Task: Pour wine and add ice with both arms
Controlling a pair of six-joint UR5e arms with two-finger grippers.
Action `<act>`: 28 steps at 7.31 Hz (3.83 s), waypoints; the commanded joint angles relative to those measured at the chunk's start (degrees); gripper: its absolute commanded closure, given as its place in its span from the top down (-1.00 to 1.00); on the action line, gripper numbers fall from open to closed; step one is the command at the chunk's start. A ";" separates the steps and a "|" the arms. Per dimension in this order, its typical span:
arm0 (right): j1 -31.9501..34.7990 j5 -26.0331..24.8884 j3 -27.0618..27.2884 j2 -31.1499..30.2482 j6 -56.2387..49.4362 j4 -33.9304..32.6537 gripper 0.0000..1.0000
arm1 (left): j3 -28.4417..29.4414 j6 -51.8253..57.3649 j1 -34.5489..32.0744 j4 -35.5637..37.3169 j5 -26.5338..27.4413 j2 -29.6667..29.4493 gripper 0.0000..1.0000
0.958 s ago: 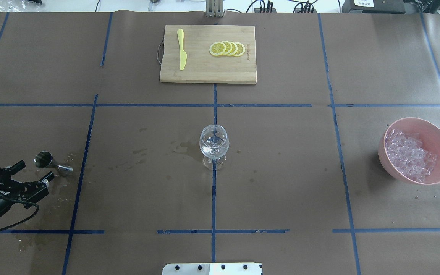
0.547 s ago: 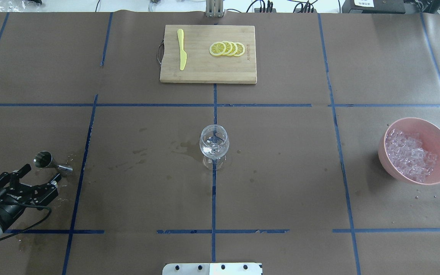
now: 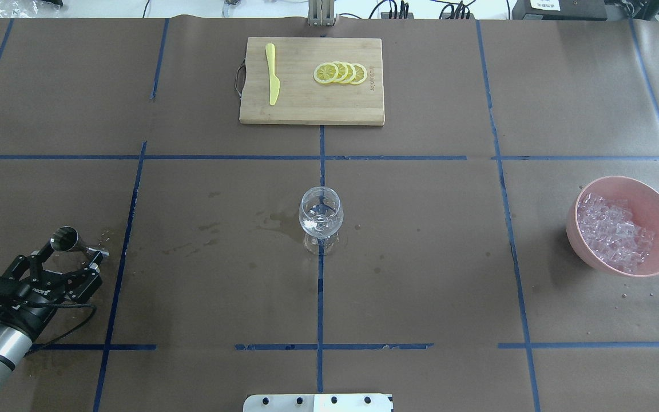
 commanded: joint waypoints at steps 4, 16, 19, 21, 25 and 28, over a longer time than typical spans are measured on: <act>0.00 0.00 0.00 0.18 0.02 0.00 1.00 | 6.16 -1.16 0.02 -0.39 3.60 -4.33 0.41; 0.00 -0.17 0.17 0.80 -0.24 0.09 1.00 | -5.60 19.17 -0.68 -8.49 3.25 -11.31 -1.00; 0.00 -0.17 0.26 0.71 -0.07 1.48 1.00 | -6.14 30.70 -0.42 -4.72 3.16 -20.64 -1.00; 0.00 -0.26 0.09 0.71 -0.16 1.76 1.00 | -6.15 31.36 -0.16 4.14 2.29 -29.27 -1.00; 0.00 -0.26 0.17 0.71 -0.07 1.85 1.00 | -6.32 38.74 -1.20 16.00 1.41 -34.21 -1.00; 0.00 -0.26 0.70 0.71 -0.07 1.93 1.00 | -6.32 41.28 -3.58 22.36 -0.88 -36.85 -1.00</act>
